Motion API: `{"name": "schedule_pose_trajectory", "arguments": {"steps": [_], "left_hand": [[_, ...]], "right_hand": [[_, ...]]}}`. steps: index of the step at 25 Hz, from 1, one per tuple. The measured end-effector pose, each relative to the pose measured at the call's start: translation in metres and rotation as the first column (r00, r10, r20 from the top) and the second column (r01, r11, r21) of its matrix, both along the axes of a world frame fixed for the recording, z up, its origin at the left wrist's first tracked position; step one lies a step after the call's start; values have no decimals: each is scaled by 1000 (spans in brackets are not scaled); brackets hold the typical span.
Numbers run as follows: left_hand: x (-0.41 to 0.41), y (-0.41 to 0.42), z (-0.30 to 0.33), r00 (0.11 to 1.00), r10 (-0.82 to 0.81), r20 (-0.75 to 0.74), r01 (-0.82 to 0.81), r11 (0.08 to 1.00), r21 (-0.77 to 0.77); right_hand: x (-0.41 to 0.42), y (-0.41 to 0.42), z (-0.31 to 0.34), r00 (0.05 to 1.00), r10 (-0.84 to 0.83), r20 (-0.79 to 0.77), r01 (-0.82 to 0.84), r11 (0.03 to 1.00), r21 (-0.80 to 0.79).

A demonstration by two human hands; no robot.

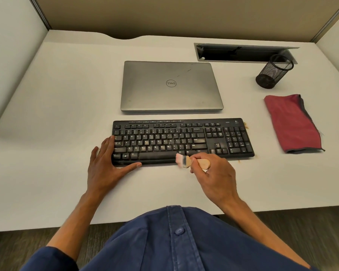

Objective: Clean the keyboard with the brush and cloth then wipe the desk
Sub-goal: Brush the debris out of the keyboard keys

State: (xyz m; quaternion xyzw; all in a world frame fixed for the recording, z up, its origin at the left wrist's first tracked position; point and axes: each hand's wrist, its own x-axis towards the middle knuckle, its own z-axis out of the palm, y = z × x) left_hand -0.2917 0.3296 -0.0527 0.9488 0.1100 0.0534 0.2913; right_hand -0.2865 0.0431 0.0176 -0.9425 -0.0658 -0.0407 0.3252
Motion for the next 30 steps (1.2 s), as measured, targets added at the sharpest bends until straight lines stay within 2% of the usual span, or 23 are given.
{"name": "schedule_pose_trajectory", "arguments": {"steps": [6,11,14,17,21,24,28,30], "left_hand": [[1,2,-5,1000,-25,4,25,1000,16],[1,0,-12,991,-103,80,89,984,155],[9,-19,-7,951,-259,168,204,935,289],[20,-37,-10,914,-377,152,300,878,373],[22,-43,-18,923,-363,129,299,887,351],[21,-43,-20,921,-356,157,282,890,359],[20,-43,-22,917,-359,176,277,888,367],[21,-42,-23,916,-358,183,274,889,368]], "right_hand": [[-4,-43,1,965,-260,-37,257,963,-75],[11,-58,18,915,-398,-65,403,907,118],[22,-51,18,918,-389,-84,397,904,159],[24,-43,17,923,-365,-121,376,922,89],[27,-46,28,930,-316,-189,320,947,-9],[25,-44,31,924,-356,-138,361,932,16],[20,-37,28,932,-314,-179,314,949,-26],[21,-38,29,922,-351,-161,358,934,13]]}}
